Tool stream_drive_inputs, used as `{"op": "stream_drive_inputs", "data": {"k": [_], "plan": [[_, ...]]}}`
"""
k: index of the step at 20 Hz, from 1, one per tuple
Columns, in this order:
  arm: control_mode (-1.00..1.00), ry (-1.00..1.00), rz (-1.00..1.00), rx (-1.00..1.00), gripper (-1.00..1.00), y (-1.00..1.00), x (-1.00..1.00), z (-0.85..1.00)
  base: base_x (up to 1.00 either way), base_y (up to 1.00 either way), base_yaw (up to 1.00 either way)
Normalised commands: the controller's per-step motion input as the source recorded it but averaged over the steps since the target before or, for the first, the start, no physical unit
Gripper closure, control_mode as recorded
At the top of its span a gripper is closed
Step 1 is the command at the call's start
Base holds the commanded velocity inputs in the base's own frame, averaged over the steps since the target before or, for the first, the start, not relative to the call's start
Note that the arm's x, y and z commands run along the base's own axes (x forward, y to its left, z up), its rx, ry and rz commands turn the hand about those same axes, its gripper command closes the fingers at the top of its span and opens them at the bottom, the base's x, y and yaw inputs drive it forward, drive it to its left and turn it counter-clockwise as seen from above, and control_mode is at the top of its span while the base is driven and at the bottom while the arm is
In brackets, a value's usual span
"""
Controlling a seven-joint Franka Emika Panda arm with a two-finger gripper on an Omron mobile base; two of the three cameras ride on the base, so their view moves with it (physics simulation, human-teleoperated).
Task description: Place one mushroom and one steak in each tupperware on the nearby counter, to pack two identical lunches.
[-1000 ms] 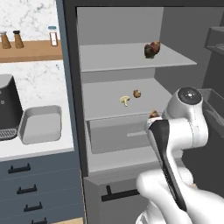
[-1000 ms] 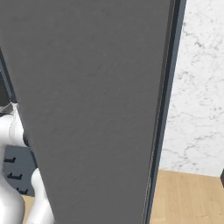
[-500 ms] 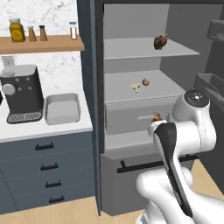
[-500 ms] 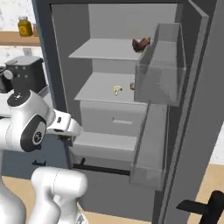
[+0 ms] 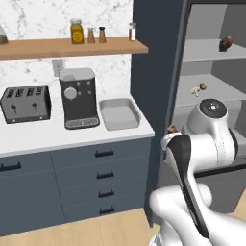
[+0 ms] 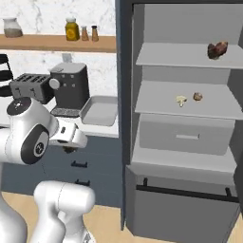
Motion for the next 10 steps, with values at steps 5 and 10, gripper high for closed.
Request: {"op": "stream_drive_inputs", "data": {"k": [5, 10], "plan": [[1.0, 0.0, 0.0, 0.0, 1.0, 0.0, 0.0, 0.0, 0.0, 1.0, -0.03], [1.0, 0.0, 0.0, 0.0, 1.0, 0.0, 0.0, 0.0, 0.31, 1.0, 0.0]]}}
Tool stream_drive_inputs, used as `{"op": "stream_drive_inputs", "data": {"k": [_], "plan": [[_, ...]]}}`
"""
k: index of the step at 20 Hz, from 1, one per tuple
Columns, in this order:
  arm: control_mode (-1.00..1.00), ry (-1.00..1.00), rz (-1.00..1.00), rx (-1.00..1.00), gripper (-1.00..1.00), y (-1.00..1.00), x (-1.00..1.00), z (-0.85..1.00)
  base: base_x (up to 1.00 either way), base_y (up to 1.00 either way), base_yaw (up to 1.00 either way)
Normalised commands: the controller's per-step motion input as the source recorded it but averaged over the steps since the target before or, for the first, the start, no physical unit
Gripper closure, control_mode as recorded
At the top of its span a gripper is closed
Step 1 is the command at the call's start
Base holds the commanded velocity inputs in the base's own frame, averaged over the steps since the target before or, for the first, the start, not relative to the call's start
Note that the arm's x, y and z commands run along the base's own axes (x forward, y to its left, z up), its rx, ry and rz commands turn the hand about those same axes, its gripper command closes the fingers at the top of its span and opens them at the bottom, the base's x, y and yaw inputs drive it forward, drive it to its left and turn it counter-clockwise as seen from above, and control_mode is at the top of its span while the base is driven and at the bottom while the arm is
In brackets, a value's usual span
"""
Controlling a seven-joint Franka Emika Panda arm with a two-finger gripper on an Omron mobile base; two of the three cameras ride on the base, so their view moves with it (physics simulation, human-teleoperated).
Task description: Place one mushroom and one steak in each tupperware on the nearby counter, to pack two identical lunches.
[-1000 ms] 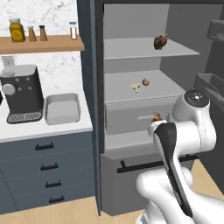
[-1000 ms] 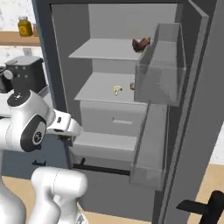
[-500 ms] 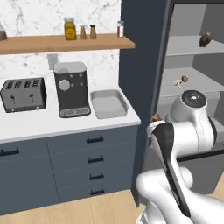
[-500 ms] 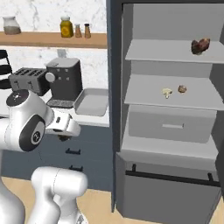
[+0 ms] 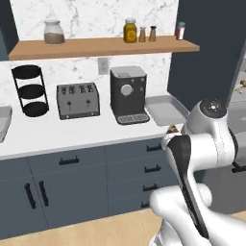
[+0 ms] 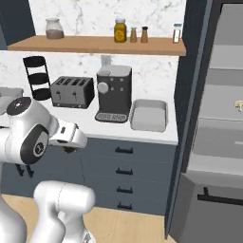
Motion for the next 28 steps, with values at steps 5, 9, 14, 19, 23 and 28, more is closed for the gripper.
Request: {"op": "stream_drive_inputs", "data": {"k": [5, 9, 14, 19, 23, 28], "plan": [[1.0, 0.0, 0.0, 0.0, 1.0, 0.0, 0.0, 0.0, 0.47, 1.0, 0.0], [1.0, 0.0, 0.0, 0.0, 1.0, 0.0, 0.0, 0.0, 0.66, 1.0, 0.03], [1.0, 0.0, 0.0, 0.0, 1.0, 0.0, 0.0, 0.0, 0.54, 1.0, 0.1], [1.0, 0.0, 0.0, 0.0, 1.0, 0.0, 0.0, 0.0, 0.26, 0.93, 0.05], [1.0, 0.0, 0.0, 0.0, 1.0, 0.0, 0.0, 0.0, 0.38, 0.73, 0.0], [1.0, 0.0, 0.0, 0.0, 1.0, 0.0, 0.0, 0.0, 0.51, 0.44, 0.0]]}}
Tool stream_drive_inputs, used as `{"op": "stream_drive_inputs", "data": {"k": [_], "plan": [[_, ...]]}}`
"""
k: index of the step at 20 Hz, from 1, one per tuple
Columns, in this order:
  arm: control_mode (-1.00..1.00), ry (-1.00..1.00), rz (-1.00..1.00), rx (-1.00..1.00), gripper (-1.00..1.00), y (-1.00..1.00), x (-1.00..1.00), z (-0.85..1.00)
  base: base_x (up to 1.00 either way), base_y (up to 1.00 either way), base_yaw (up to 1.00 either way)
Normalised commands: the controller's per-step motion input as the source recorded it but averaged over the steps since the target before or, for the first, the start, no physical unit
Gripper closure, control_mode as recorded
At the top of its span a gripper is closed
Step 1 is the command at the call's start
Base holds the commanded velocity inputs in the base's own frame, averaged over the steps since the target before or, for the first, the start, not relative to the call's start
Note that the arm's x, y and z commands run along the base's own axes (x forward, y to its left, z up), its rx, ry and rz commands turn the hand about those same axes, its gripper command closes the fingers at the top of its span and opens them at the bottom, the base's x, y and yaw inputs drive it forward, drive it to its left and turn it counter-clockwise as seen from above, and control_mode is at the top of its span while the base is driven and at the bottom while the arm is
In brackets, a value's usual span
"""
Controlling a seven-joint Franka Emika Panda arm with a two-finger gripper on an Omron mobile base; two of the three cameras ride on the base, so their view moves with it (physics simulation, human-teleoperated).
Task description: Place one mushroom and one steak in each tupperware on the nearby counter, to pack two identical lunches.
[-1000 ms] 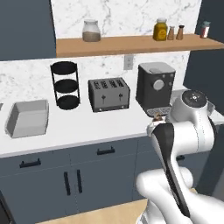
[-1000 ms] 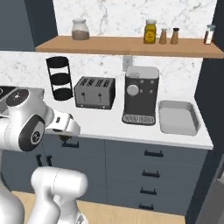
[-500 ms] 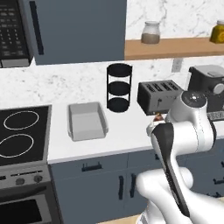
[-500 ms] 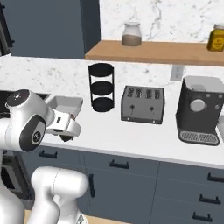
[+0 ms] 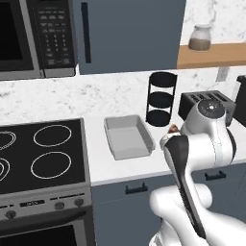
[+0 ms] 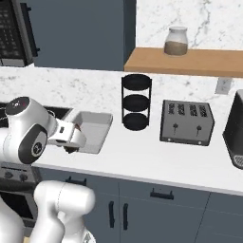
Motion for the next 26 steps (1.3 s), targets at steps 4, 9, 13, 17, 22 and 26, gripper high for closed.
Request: {"op": "stream_drive_inputs", "data": {"k": [4, 9, 13, 17, 22, 26], "plan": [[1.0, 0.0, 0.0, 0.0, 1.0, 0.0, 0.0, 0.0, 0.57, 0.34, 0.0], [1.0, 0.0, 0.0, 0.0, 1.0, 0.0, 0.0, 0.0, 0.57, 0.41, 0.0], [1.0, 0.0, 0.0, 0.0, 1.0, 0.0, 0.0, 0.0, 0.49, 0.48, 0.0], [1.0, 0.0, 0.0, 0.0, 1.0, 0.0, 0.0, 0.0, 0.33, 0.42, 0.0], [-1.0, -0.02, 0.0, 0.0, 1.0, 0.14, 0.24, -0.35, 0.0, 0.0, 0.0], [-1.0, 0.0, 0.07, 0.0, 1.0, 0.1, 0.56, -0.5, 0.0, 0.0, 0.0]]}}
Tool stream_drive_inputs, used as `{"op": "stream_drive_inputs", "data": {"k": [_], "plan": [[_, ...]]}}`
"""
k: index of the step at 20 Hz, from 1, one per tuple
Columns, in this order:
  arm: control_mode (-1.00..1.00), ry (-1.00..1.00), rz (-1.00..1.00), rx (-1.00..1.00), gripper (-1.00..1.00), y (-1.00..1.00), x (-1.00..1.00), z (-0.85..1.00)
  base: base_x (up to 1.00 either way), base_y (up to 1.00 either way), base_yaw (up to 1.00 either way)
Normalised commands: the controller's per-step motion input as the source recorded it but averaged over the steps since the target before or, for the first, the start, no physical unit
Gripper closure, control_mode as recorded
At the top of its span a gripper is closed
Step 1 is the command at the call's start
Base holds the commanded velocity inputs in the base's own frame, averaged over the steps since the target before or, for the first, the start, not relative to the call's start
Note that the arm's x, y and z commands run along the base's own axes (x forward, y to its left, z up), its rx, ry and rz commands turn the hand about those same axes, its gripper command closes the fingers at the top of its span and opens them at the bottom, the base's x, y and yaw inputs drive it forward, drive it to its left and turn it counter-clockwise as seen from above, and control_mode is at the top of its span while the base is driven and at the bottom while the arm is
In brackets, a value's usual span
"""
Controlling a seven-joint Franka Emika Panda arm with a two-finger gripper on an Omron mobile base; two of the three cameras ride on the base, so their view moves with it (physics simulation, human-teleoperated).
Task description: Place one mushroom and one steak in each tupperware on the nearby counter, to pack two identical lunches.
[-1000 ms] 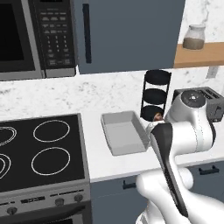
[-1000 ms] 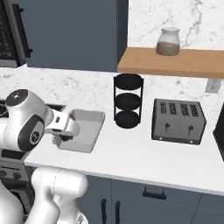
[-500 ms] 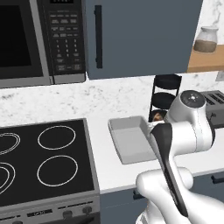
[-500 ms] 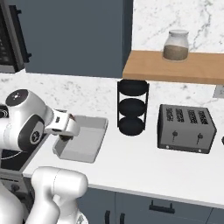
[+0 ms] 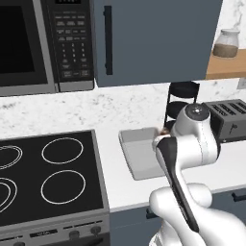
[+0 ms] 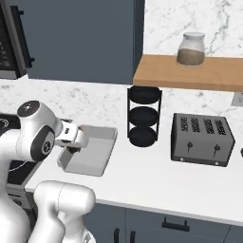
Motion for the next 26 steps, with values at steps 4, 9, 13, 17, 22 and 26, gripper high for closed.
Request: {"op": "stream_drive_inputs", "data": {"k": [4, 9, 13, 17, 22, 26], "plan": [[-1.0, -0.09, 0.04, 0.0, 1.0, 0.0, 0.86, -0.15, 0.0, 0.0, 0.0], [-1.0, 0.05, 0.01, 0.0, 1.0, 0.0, 1.0, -0.2, 0.0, 0.0, 0.0], [-1.0, 0.18, 0.03, 0.0, 1.0, 0.01, 1.0, -0.41, 0.0, 0.0, 0.0], [-1.0, 0.15, 0.05, 0.01, 1.0, -0.06, 0.84, -0.41, 0.0, 0.0, 0.0], [-1.0, 0.03, 0.01, 0.0, 1.0, -0.03, 0.3, -0.56, 0.0, 0.0, 0.0], [-1.0, 0.1, 0.0, 0.0, 1.0, 0.0, 0.0, -0.57, 0.0, 0.0, 0.0]]}}
